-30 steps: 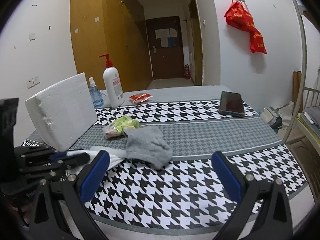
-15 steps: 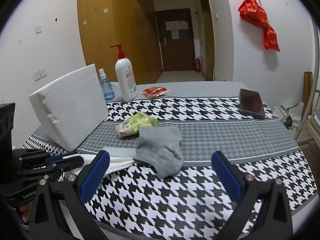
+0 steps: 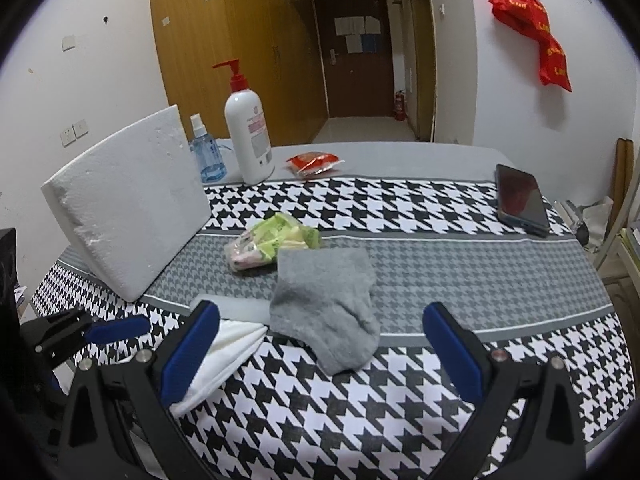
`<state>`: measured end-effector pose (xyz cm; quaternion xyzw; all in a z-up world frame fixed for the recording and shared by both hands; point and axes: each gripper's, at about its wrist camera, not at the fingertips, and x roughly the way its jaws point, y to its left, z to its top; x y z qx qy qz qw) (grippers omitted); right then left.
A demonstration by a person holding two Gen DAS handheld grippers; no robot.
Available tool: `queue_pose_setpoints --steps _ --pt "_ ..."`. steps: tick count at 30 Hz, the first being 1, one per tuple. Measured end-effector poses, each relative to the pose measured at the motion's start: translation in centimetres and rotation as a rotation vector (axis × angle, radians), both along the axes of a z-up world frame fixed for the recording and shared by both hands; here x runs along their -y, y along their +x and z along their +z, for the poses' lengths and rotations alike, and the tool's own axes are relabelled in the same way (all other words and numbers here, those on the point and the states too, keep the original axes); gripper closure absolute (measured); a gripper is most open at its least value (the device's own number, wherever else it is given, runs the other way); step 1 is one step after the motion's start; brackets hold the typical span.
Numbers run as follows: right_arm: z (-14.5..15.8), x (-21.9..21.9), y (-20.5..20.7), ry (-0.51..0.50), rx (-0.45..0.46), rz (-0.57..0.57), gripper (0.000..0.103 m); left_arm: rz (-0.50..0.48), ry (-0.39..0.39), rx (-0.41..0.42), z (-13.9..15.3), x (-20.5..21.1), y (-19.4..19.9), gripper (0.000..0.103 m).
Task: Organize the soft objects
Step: 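Lift the white tissue with the left gripper while the right gripper closes on the grey sock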
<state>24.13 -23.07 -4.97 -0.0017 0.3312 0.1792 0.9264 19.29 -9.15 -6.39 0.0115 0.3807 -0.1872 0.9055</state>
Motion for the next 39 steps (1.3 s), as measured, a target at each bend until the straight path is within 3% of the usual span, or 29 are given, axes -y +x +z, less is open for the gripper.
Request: queue_pose_setpoints --steps 7,11,14,19,22,23,24,32,39 --pt "-0.3 -1.0 0.8 -0.054 0.007 0.008 0.000 0.001 0.007 -0.029 -0.7 0.3 0.3 0.035" --pt "-0.6 -1.3 1.4 -0.067 -0.013 0.017 0.009 -0.013 0.012 -0.032 -1.1 0.7 0.2 0.037" --pt "-0.9 -1.3 2.0 -0.076 -0.034 0.007 0.020 -0.011 0.026 -0.061 -1.7 0.9 0.6 0.051" --pt "-1.4 -0.9 3.1 -0.070 -0.075 -0.014 0.029 -0.008 0.039 -0.052 -1.8 0.8 0.5 0.059" --pt "-1.6 -0.9 3.5 -0.068 -0.093 -0.010 0.031 0.008 0.064 -0.042 -1.9 0.7 0.6 0.079" --pt "-1.6 -1.0 3.6 -0.069 -0.096 -0.010 0.031 0.010 0.067 -0.042 -1.9 0.6 0.7 0.091" --pt "-1.6 -1.1 3.6 -0.070 -0.097 -0.010 0.031 0.007 0.065 -0.042 -1.9 0.5 0.7 0.094" --pt "-1.5 -1.9 3.9 -0.088 -0.097 0.008 0.032 -0.001 0.038 -0.015 -1.4 -0.2 0.2 0.097" --pt "-2.0 -2.5 4.4 -0.104 -0.127 0.029 0.053 -0.015 0.023 0.017 -0.7 -0.7 -0.7 0.097"
